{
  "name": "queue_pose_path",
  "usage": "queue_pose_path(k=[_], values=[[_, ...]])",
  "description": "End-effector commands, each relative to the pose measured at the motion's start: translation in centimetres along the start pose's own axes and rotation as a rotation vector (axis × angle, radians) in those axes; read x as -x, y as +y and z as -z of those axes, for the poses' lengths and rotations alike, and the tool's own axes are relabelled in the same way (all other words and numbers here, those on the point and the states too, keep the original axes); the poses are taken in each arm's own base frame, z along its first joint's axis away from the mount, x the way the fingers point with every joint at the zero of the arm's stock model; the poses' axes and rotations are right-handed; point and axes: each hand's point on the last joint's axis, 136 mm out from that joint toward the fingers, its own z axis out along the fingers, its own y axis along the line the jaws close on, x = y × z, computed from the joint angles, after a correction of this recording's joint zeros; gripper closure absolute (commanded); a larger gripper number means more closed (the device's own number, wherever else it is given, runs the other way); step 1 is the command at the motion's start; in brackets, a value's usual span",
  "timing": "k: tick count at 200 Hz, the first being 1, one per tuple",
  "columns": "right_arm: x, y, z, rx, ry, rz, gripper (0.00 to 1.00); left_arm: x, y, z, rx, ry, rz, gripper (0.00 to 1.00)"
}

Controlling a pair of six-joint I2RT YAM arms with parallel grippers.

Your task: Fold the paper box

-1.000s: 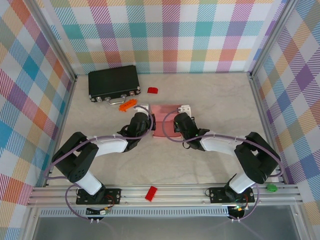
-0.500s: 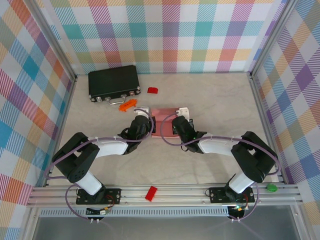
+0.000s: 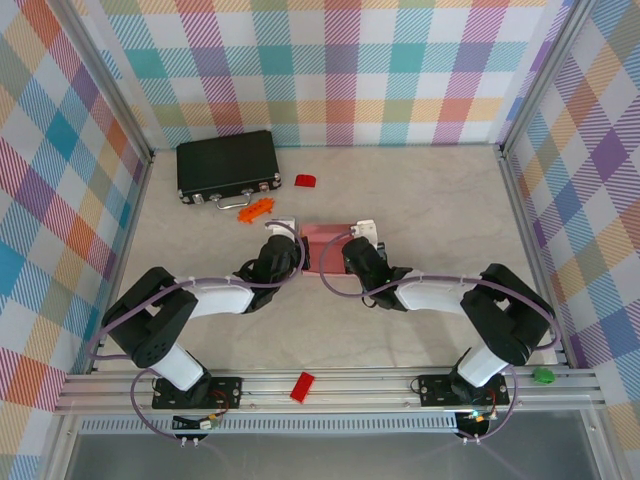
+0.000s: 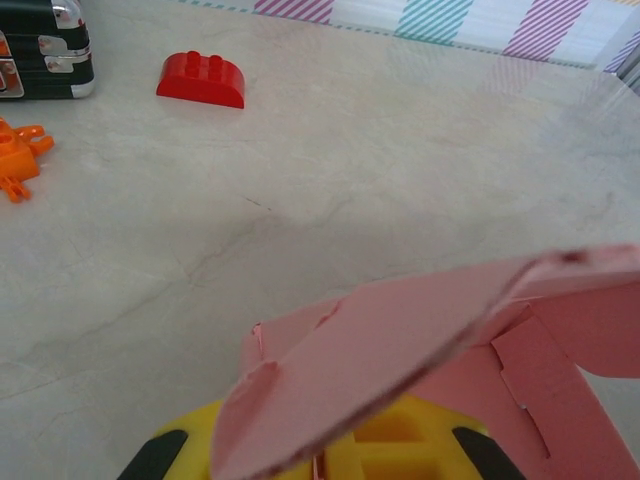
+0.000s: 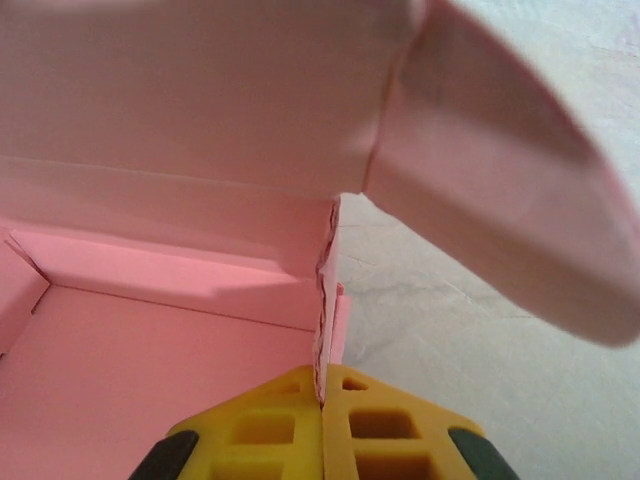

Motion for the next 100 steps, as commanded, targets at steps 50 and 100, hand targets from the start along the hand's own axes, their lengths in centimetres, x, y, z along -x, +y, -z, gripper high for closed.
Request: queue_pose_path(k=[50,100], values=[[-1.6,0.8,0.5,0.018,0.022,-0.003,0.92,-2.2,-0.1,1.0,-0.007,0.038,-0.006,0.92],[-2.8,0.9,0.9,0.015,0.041,0.006,0.92,-3.3,0.4,1.3,0.006,0.048,0.008,0.93]])
